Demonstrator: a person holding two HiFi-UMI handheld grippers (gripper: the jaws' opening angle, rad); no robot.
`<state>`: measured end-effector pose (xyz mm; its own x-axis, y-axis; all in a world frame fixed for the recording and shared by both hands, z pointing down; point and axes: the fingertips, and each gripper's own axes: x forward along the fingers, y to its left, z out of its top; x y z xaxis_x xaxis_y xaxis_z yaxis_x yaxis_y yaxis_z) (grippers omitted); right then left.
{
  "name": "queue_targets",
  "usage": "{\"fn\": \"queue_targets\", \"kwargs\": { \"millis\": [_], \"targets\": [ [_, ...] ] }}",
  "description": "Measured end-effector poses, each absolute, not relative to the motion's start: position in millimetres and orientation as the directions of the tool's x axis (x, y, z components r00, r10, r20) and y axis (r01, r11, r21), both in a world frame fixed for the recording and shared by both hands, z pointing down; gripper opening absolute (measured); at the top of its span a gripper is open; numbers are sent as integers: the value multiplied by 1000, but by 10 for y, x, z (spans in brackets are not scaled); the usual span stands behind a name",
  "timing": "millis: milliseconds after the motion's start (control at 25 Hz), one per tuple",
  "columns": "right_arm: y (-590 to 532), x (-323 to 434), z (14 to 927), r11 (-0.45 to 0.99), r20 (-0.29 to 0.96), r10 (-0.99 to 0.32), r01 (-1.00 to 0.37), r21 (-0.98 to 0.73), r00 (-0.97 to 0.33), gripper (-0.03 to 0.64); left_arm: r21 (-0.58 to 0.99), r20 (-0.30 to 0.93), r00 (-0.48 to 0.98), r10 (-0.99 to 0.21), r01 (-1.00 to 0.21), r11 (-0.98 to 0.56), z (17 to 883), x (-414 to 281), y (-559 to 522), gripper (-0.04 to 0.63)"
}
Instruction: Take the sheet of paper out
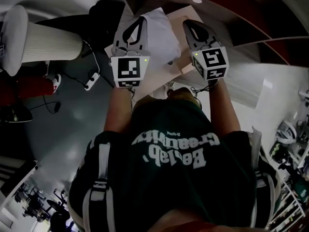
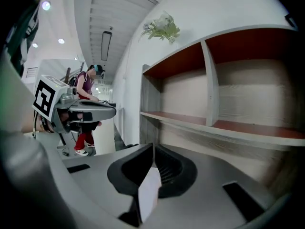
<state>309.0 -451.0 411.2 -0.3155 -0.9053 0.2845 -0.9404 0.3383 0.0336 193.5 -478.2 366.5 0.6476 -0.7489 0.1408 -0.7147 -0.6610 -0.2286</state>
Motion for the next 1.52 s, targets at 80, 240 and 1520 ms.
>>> {"fn": "queue_targets", "kwargs": {
  "millis": [80, 240, 1520],
  "targets": [
    [-4570, 3134, 4165, 360, 293, -895, -932, 28, -337, 35, -229, 137, 634, -761, -727, -647, 3674, 1978, -4818, 18],
    [-4702, 3209, 4349, 394, 304, -877, -919, 14, -372, 35, -242, 140, 607, -782, -745, -621, 3774, 2023, -4860, 18],
    [-5264, 2953, 6443, 347, 615, -544, -820, -455, -571, 195, -195, 193, 573, -797, -774, -603, 4290, 1633, -5079, 18]
  ]
}}
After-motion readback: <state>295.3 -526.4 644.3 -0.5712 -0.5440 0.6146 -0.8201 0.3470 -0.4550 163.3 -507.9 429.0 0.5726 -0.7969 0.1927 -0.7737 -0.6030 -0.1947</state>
